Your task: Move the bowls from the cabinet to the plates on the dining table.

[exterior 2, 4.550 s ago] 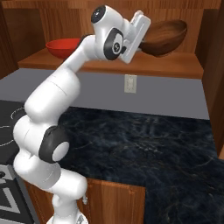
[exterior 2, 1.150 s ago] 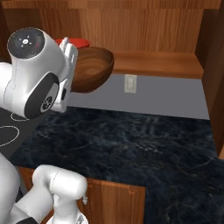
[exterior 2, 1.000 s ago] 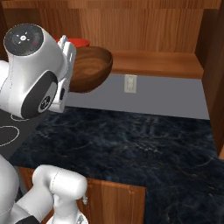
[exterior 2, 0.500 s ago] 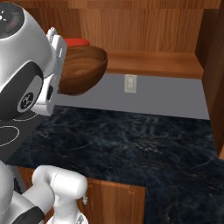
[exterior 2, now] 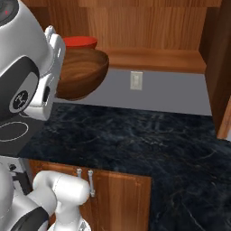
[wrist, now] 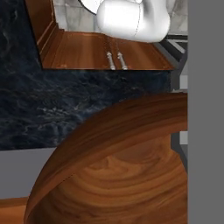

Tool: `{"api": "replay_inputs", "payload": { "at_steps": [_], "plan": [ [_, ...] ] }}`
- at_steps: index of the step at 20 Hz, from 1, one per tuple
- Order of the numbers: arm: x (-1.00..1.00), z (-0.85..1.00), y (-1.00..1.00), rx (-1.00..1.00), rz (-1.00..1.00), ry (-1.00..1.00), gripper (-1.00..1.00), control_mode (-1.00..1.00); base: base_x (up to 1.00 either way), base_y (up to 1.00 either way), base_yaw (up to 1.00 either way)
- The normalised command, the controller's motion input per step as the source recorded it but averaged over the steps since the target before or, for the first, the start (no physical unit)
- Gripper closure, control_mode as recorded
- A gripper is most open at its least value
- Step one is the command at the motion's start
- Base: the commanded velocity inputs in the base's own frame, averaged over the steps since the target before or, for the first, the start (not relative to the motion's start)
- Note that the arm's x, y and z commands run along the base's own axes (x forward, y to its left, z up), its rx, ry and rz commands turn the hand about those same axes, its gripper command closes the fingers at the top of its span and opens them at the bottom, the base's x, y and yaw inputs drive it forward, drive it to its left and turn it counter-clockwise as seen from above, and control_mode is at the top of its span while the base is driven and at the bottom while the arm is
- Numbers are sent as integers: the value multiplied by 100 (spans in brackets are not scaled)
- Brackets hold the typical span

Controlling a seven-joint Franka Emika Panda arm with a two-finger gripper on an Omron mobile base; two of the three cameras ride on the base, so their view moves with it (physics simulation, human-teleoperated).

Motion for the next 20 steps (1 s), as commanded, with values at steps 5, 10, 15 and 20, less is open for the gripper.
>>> {"api": "replay_inputs", "payload": {
  "at_steps": [5,10,15,20],
  "plan": [
    [0,0,0,0,0,0,100,100,-62,7,0],
    [0,0,0,0,0,0,100,100,-62,7,0],
    [0,0,0,0,0,0,100,100,-62,6,0],
    [0,0,0,0,0,0,100,100,-62,8,0]
  ]
}}
